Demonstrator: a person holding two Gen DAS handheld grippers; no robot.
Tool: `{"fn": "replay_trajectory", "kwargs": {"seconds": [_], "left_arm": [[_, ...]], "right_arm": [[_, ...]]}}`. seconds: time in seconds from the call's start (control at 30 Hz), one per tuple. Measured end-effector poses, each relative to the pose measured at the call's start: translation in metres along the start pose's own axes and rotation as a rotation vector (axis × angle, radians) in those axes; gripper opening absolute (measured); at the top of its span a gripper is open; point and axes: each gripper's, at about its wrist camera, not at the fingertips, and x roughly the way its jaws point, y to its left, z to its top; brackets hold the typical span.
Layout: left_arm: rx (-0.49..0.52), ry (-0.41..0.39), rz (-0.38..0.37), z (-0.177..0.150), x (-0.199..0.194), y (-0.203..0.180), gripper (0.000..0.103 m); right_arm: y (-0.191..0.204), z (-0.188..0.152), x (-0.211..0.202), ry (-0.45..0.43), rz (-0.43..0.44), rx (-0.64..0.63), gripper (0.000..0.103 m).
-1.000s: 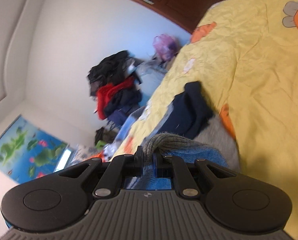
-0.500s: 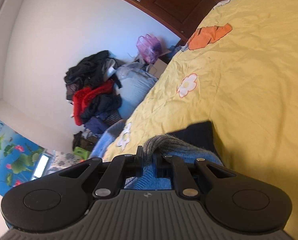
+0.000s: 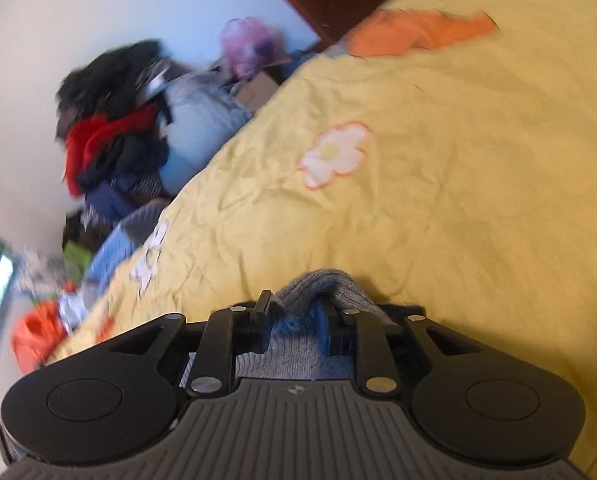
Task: Fold small clothes
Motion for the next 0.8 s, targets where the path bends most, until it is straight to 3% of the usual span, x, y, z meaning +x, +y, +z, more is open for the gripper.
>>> {"fn": "replay_trajectory", "kwargs": {"seconds": [0.03,0.07,0.1,0.17,0.2,0.23,0.27,0.3,0.33,0.4,0.47,0.53,0.57,0.63,0.7,0.73,0.8], "left_arm": [[0.048,-0.057,0.048,-0.001,-0.015,-0.007,0.037],[0.112,-0.125,0.103,-0.004,-0.031,-0.018,0.08],[0.162,-0.188,0.134,-0.01,-0.048,-0.029,0.103],[0.252,-0.282,0.079,-0.028,-0.078,-0.049,0.103],[0.282,-0.283,0.054,-0.039,-0.085,-0.059,0.103],[0.293,-0.245,0.016,-0.05,-0.086,-0.066,0.103],[0.287,-0.18,-0.024,-0.062,-0.079,-0.071,0.103],[0.279,-0.125,-0.042,-0.077,-0.071,-0.072,0.103],[0.299,-0.094,-0.029,-0.092,-0.061,-0.074,0.103],[0.391,-0.084,0.042,-0.121,-0.043,-0.071,0.103],[0.408,-0.046,0.108,-0.134,-0.029,-0.054,0.103],[0.446,-0.085,0.112,-0.136,-0.045,-0.047,0.103],[0.405,-0.086,0.105,-0.134,-0.06,-0.045,0.103],[0.294,-0.08,-0.011,-0.127,-0.098,-0.032,0.103],[0.209,-0.062,-0.119,-0.127,-0.136,-0.017,0.103],[0.169,-0.035,-0.146,-0.128,-0.148,-0.009,0.103],[0.077,0.039,-0.198,-0.133,-0.16,0.013,0.103]], "right_arm": [[0.01,-0.002,-0.012,-0.037,-0.014,-0.073,0.038],[0.02,-0.005,-0.026,-0.083,-0.029,-0.152,0.056],[0.028,-0.01,-0.039,-0.127,-0.03,-0.228,0.071],[0.043,-0.022,-0.058,-0.201,-0.035,-0.402,0.088],[0.05,-0.028,-0.061,-0.203,-0.038,-0.485,0.09],[0.055,-0.033,-0.059,-0.163,-0.042,-0.548,0.087],[0.056,-0.035,-0.055,-0.112,-0.044,-0.559,0.076],[0.055,-0.04,-0.05,-0.058,-0.03,-0.551,0.058],[0.053,-0.045,-0.045,-0.016,-0.015,-0.548,0.048],[0.051,-0.059,-0.038,0.021,-0.047,-0.585,0.045],[0.05,-0.075,-0.027,0.09,-0.119,-0.668,0.047],[0.05,-0.079,-0.041,0.073,-0.126,-0.689,0.055],[0.048,-0.075,-0.05,0.085,-0.129,-0.65,0.058],[0.039,-0.067,-0.083,0.08,-0.077,-0.59,0.061],[0.019,-0.065,-0.119,0.078,-0.015,-0.512,0.09],[0.008,-0.066,-0.133,0.092,0.008,-0.454,0.094],[-0.016,-0.072,-0.152,0.158,0.044,-0.357,0.091]]}}
